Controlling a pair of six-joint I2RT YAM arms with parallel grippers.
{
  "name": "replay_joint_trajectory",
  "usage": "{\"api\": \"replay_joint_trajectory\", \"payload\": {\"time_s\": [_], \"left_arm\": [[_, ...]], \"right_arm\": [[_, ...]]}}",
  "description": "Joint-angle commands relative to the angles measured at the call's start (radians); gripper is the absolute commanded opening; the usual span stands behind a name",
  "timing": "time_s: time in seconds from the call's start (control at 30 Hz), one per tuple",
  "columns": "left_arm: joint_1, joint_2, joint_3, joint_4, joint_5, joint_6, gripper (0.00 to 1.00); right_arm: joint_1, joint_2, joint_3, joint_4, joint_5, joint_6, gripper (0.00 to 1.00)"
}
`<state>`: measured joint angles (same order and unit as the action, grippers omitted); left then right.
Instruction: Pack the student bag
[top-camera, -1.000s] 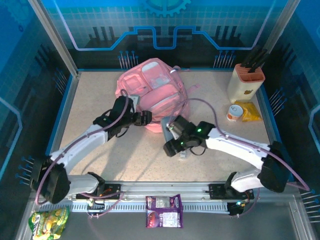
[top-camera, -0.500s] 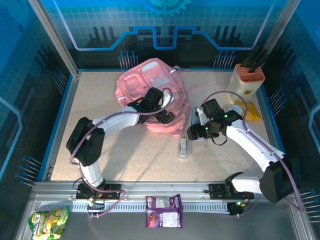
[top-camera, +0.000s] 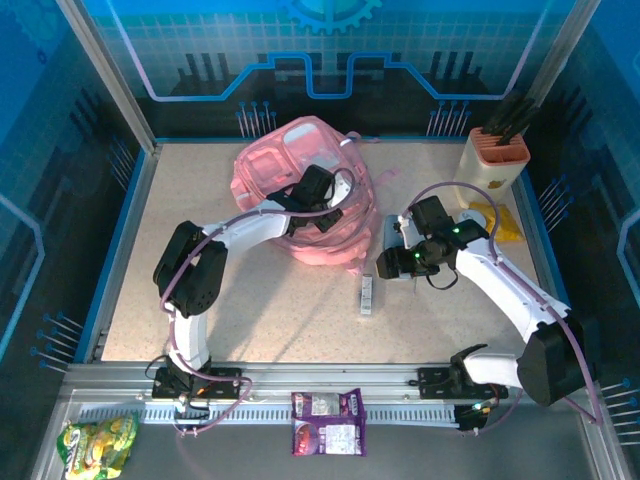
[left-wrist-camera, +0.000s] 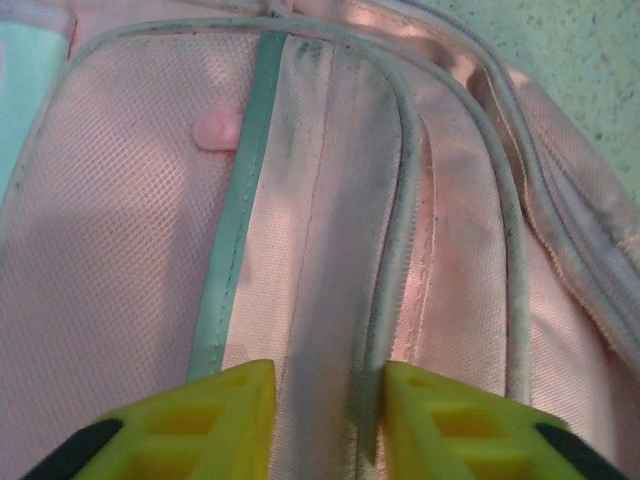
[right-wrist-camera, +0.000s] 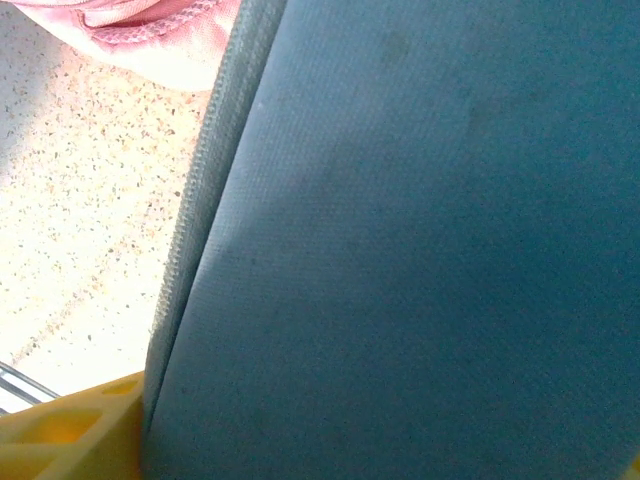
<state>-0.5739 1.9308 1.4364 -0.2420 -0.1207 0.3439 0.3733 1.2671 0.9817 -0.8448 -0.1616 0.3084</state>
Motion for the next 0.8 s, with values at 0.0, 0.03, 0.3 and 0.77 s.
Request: {"api": "replay_joint_trajectory", "payload": {"time_s": [0.0,0.03,0.3,0.77], "left_arm": [[0.024,0.010,0.031,-0.034,-0.021,0.003,0.26],[0.024,0.007,0.036,-0.052,-0.010,0.003,0.26],[0.008,0.028,0.030,-0.091,0.069,0.022,0.54],[0.026,0.044,0.119,-0.139,0.015,-0.018,0.14]], "right_arm": [[-0.013,-0.002,0.028,-0.013,-0.001,-0.030,0.75],[-0.013,-0.002,0.031,-0.014,-0.001,-0.032,0.75],[-0.013,0.006,0.029,0.008,-0.029,-0.019,0.74],[-0.009,0.006,0.043,-0.001,-0.001,-0.023,0.71]]}}
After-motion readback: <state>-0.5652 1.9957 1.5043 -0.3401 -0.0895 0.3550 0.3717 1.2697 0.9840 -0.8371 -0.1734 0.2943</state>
